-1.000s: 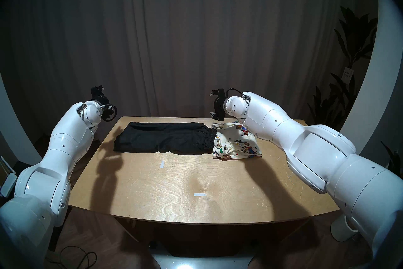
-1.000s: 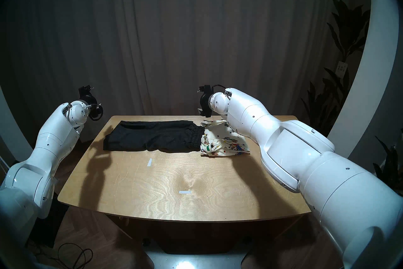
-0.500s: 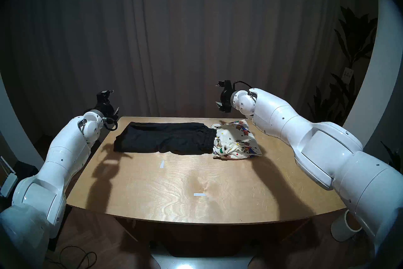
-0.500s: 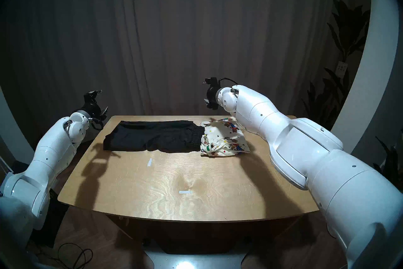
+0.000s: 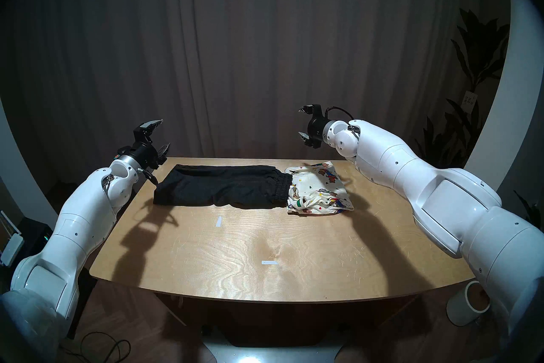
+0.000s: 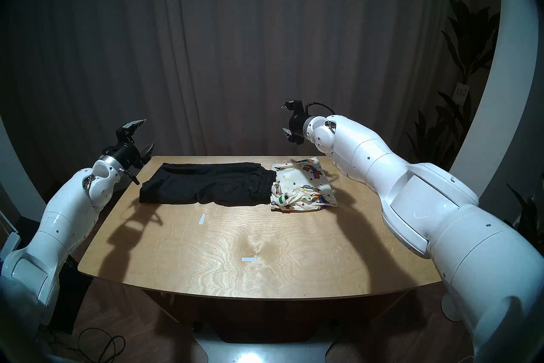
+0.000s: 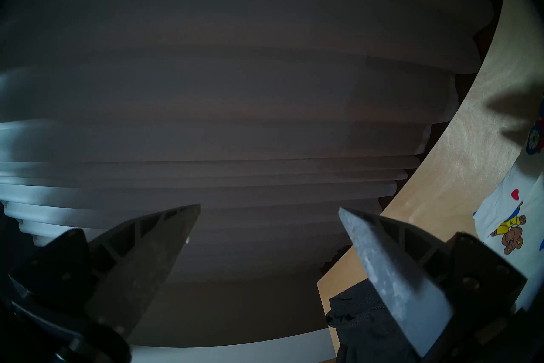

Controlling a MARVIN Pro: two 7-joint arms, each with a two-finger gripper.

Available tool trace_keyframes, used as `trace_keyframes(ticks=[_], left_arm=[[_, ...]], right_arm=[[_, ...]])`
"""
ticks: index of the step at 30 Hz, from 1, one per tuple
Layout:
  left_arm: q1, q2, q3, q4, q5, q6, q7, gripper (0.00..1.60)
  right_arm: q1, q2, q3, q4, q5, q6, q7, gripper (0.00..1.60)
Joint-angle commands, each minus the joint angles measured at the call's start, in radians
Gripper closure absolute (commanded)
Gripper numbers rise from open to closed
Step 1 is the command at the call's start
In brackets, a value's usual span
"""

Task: Fold pants twice and stack them

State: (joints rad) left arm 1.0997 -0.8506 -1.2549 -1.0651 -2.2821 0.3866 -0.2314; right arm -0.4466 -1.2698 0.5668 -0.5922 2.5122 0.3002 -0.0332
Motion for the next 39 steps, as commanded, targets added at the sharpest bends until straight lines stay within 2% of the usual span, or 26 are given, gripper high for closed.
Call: trace_keyframes(ticks=[1,6,9,12,13,18,19,20,24,27,28,31,32,34,37,38,39], left_arm=[[0.123,0.021,0.001,-0.067,-0.001,0.011,-0.066,0.00],[0.175,0.028,0.008,-0.084,0.010,-0.002,-0.085,0.00],[0.248,0.039,-0.002,-0.116,0.026,-0.035,-0.108,0.00],[0.267,0.040,-0.005,-0.126,0.032,-0.055,-0.117,0.00],[0.295,0.042,-0.014,-0.147,0.041,-0.087,-0.134,0.00],[0.333,0.036,-0.034,-0.216,0.059,-0.174,-0.159,0.00],[0.333,0.036,-0.034,-0.216,0.059,-0.174,-0.159,0.00],[0.346,0.029,-0.040,-0.245,0.067,-0.213,-0.163,0.00],[0.352,0.022,-0.049,-0.283,0.081,-0.264,-0.158,0.00],[0.361,0.025,-0.055,-0.342,0.101,-0.342,-0.112,0.00],[0.361,0.025,-0.055,-0.342,0.101,-0.342,-0.112,0.00],[0.385,0.042,-0.066,-0.391,0.118,-0.415,-0.031,0.00],[0.385,0.042,-0.066,-0.391,0.118,-0.415,-0.031,0.00],[0.400,0.053,-0.069,-0.419,0.119,-0.477,0.052,0.00],[0.403,0.058,-0.068,-0.421,0.117,-0.503,0.087,0.00],[0.405,0.055,-0.069,-0.431,0.110,-0.541,0.130,0.00],[0.406,0.055,-0.071,-0.423,0.107,-0.533,0.126,0.00]], right_arm=[[-0.008,0.070,0.006,-0.054,-0.013,0.036,0.053,0.00],[-0.025,0.093,0.003,-0.077,-0.024,0.055,0.072,0.00],[-0.044,0.120,0.001,-0.110,-0.037,0.076,0.096,0.00],[-0.053,0.131,0.002,-0.123,-0.041,0.084,0.106,0.00],[-0.063,0.147,0.002,-0.143,-0.049,0.093,0.121,0.00],[-0.086,0.182,0.008,-0.192,-0.064,0.109,0.158,0.00],[-0.086,0.182,0.008,-0.192,-0.064,0.109,0.158,0.00],[-0.093,0.195,0.010,-0.211,-0.072,0.110,0.173,0.00],[-0.104,0.213,0.014,-0.237,-0.081,0.110,0.195,0.00],[-0.118,0.235,0.020,-0.272,-0.094,0.107,0.223,0.00],[-0.118,0.235,0.020,-0.272,-0.094,0.107,0.223,0.00],[-0.134,0.254,0.025,-0.308,-0.110,0.095,0.251,0.00],[-0.134,0.254,0.025,-0.308,-0.110,0.095,0.251,0.00],[-0.144,0.265,0.030,-0.332,-0.120,0.082,0.269,0.00],[-0.149,0.269,0.032,-0.346,-0.128,0.070,0.278,0.00],[-0.153,0.270,0.033,-0.353,-0.132,0.062,0.283,0.00],[-0.156,0.272,0.034,-0.358,-0.135,0.055,0.286,0.00]])
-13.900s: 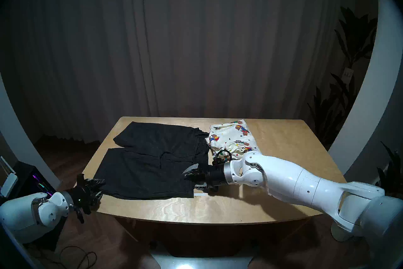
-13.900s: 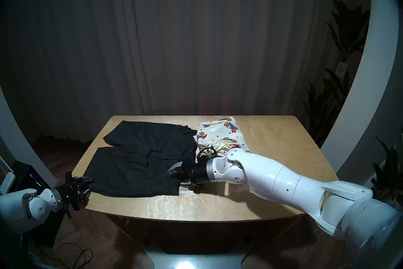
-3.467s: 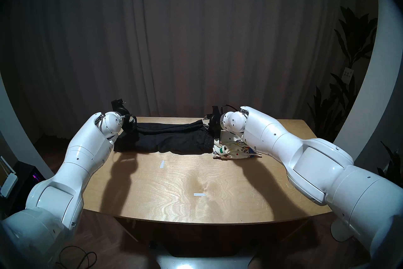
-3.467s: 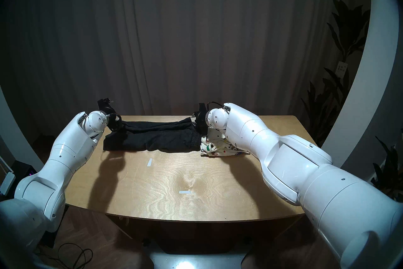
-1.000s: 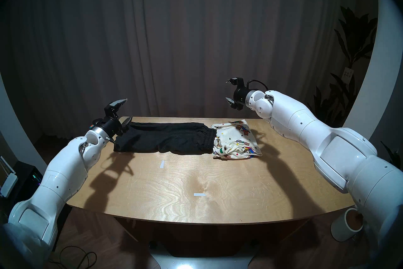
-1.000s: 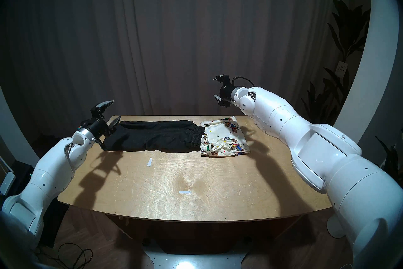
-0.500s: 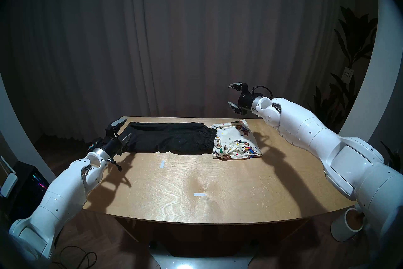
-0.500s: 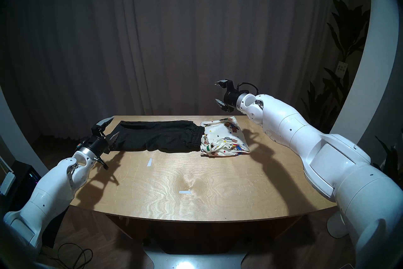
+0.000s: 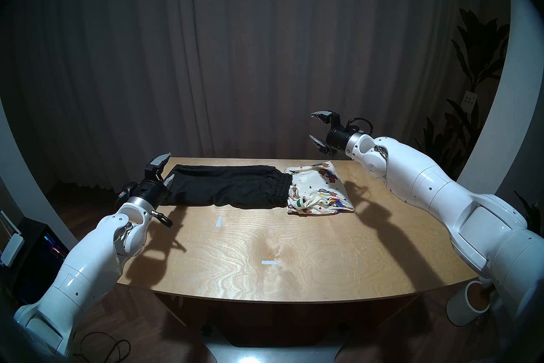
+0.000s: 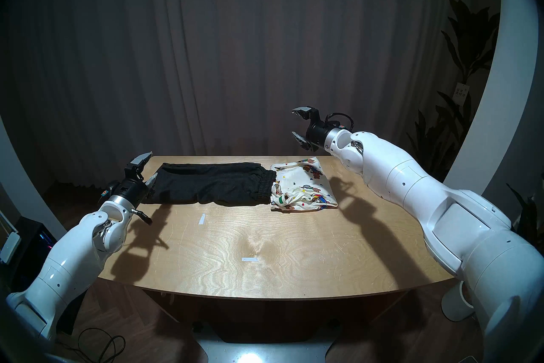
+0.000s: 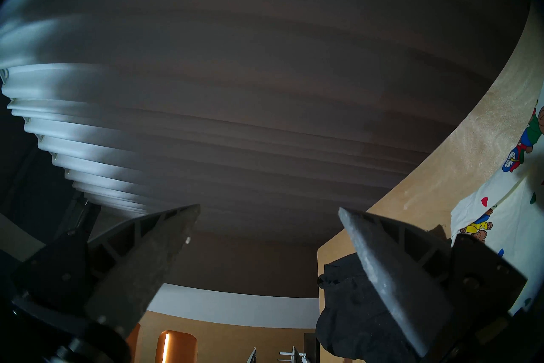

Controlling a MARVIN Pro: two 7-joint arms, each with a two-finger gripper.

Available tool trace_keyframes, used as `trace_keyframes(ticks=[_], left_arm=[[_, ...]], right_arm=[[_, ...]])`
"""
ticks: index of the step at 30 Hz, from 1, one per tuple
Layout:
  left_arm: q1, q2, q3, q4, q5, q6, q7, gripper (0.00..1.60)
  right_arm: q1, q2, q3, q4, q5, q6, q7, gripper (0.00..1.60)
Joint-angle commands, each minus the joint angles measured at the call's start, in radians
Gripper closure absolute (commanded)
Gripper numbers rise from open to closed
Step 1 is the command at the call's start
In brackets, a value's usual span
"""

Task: Fold pants twice and stack them

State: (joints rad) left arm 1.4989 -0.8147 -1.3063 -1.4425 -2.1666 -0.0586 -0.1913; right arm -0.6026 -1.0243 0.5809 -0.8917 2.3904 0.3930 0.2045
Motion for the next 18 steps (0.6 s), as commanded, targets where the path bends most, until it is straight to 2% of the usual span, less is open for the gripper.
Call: trace_keyframes(ticks=[1,3,6,9,14,18], left_arm=[[0.009,0.026,-0.016,-0.060,-0.005,-0.117,0.121,0.00],[0.007,0.028,-0.010,-0.067,-0.017,-0.144,0.155,0.00],[-0.002,0.037,0.007,-0.097,-0.046,-0.209,0.254,0.00],[-0.014,0.047,0.024,-0.102,-0.054,-0.221,0.290,0.00],[-0.060,0.067,0.066,-0.100,-0.071,-0.251,0.411,0.00],[-0.093,0.058,0.082,-0.086,-0.078,-0.287,0.492,0.00]], right_arm=[[-0.004,0.029,0.021,-0.068,-0.017,-0.048,0.053,0.00],[-0.009,0.031,0.023,-0.076,-0.021,-0.061,0.054,0.00],[-0.023,0.042,0.027,-0.104,-0.031,-0.094,0.059,0.00],[-0.026,0.046,0.027,-0.116,-0.038,-0.113,0.056,0.00],[-0.020,0.047,0.022,-0.127,-0.055,-0.147,0.027,0.00],[-0.017,0.038,0.021,-0.127,-0.054,-0.173,-0.009,0.00]])
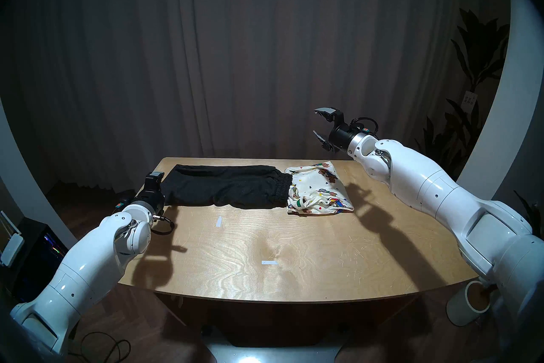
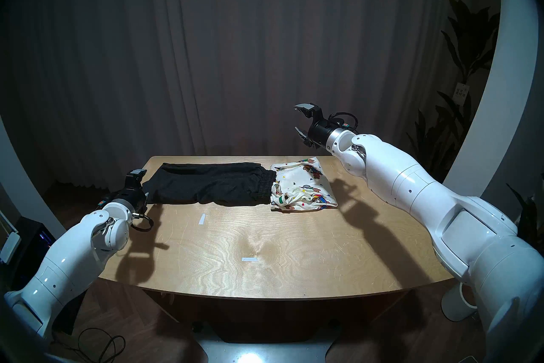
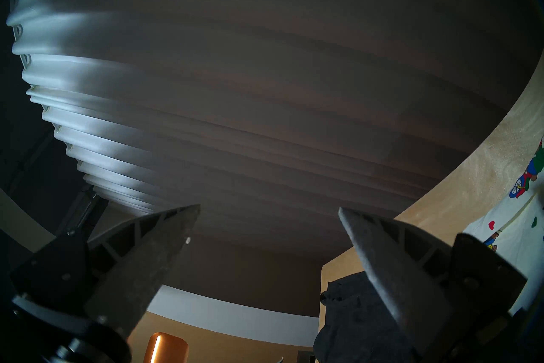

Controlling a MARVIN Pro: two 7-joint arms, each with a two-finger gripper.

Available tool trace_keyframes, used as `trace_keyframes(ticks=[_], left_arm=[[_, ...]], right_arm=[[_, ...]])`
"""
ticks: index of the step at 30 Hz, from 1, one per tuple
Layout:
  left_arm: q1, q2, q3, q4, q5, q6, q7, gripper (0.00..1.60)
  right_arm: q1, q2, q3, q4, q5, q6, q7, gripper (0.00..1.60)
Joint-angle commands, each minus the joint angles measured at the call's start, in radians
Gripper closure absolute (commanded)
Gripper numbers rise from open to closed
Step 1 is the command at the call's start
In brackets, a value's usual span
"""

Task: Fold pants twice and stack them

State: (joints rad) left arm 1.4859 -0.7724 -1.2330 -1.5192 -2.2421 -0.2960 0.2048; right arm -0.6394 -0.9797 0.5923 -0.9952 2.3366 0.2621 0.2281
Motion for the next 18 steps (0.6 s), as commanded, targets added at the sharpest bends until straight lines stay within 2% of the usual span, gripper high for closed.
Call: trace_keyframes(ticks=[1,2,9,18], left_arm=[[-0.086,0.017,0.012,-0.012,0.004,-0.055,0.123,0.00],[-0.092,0.021,0.016,-0.015,0.016,-0.073,0.162,0.00],[-0.109,0.025,0.031,-0.006,0.036,-0.083,0.204,0.00],[-0.165,-0.011,0.068,0.093,0.042,-0.010,0.205,0.00]], right_arm=[[0.018,-0.006,0.011,-0.027,0.001,-0.045,-0.037,0.00],[0.012,-0.004,0.015,-0.037,0.005,-0.052,-0.045,0.00],[-0.003,0.008,0.022,-0.065,0.012,-0.071,-0.059,0.00],[-0.014,0.020,0.031,-0.086,0.030,-0.089,-0.072,0.00]])
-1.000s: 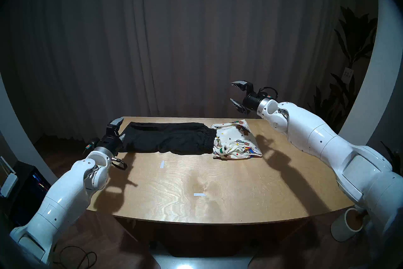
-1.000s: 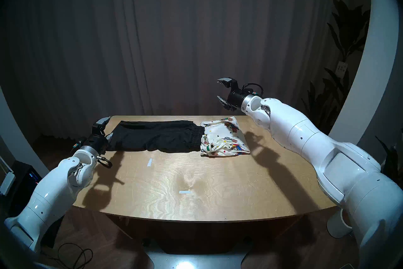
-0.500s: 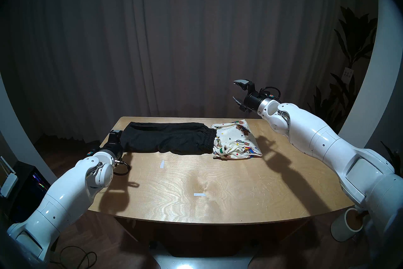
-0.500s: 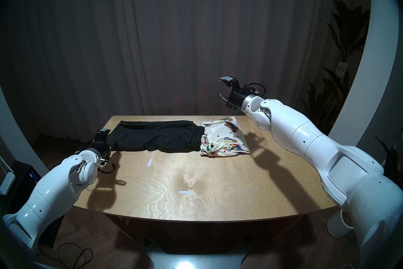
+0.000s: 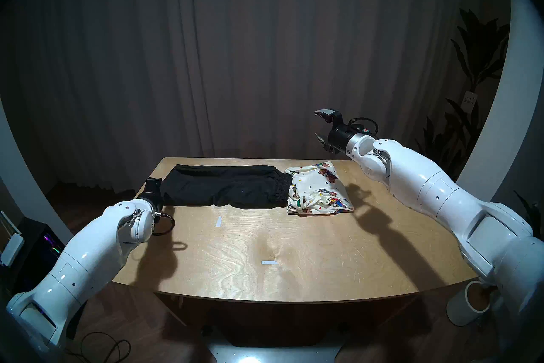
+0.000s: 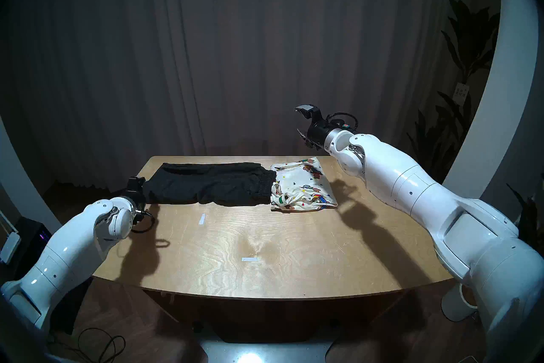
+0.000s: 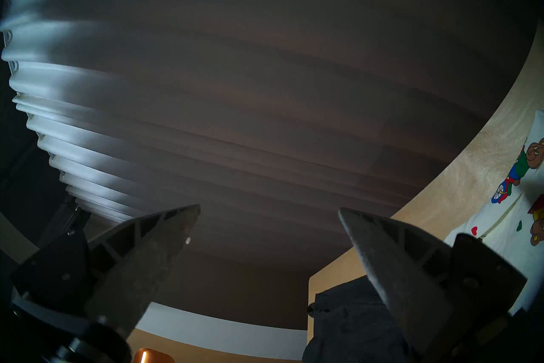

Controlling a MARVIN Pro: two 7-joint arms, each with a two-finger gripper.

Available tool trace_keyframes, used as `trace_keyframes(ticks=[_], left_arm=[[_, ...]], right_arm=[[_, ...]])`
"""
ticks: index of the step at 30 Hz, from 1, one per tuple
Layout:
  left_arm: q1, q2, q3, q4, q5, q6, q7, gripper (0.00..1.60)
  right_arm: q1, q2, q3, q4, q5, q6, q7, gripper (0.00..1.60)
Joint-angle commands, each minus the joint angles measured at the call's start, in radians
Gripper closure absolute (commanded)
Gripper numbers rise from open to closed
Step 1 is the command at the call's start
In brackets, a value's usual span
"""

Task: Fold pants twice and stack them

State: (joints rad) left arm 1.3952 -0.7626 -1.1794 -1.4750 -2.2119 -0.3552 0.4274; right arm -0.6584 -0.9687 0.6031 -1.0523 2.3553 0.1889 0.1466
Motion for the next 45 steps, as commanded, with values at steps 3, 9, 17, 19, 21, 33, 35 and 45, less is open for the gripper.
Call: trace_keyframes(ticks=[3,9,17,19,21,33,35,45], left_arm=[[-0.086,-0.029,0.015,0.081,0.010,0.069,-0.031,0.00],[-0.107,-0.040,0.010,0.164,-0.018,0.160,-0.082,0.00],[-0.156,-0.049,0.024,0.286,-0.037,0.306,-0.123,0.00],[-0.178,-0.055,0.039,0.326,-0.030,0.337,-0.137,0.00],[-0.204,-0.068,0.045,0.371,-0.023,0.383,-0.145,0.00],[-0.326,-0.141,0.103,0.544,0.029,0.445,-0.168,0.00],[-0.350,-0.156,0.114,0.588,0.039,0.459,-0.181,0.00],[-0.413,-0.203,0.149,0.713,0.077,0.494,-0.236,0.00]], right_arm=[[0.002,0.014,0.021,-0.033,0.015,-0.019,0.011,0.00],[-0.004,0.021,0.019,-0.041,0.023,-0.024,0.008,0.00],[-0.006,0.029,0.016,-0.052,0.030,-0.038,0.000,0.00],[-0.004,0.028,0.014,-0.052,0.029,-0.040,-0.001,0.00],[-0.003,0.026,0.014,-0.052,0.030,-0.042,-0.003,0.00],[-0.002,0.019,0.012,-0.056,0.034,-0.059,-0.005,0.00],[-0.002,0.019,0.012,-0.056,0.035,-0.062,-0.005,0.00],[0.001,0.013,0.015,-0.043,0.041,-0.074,-0.003,0.00]])
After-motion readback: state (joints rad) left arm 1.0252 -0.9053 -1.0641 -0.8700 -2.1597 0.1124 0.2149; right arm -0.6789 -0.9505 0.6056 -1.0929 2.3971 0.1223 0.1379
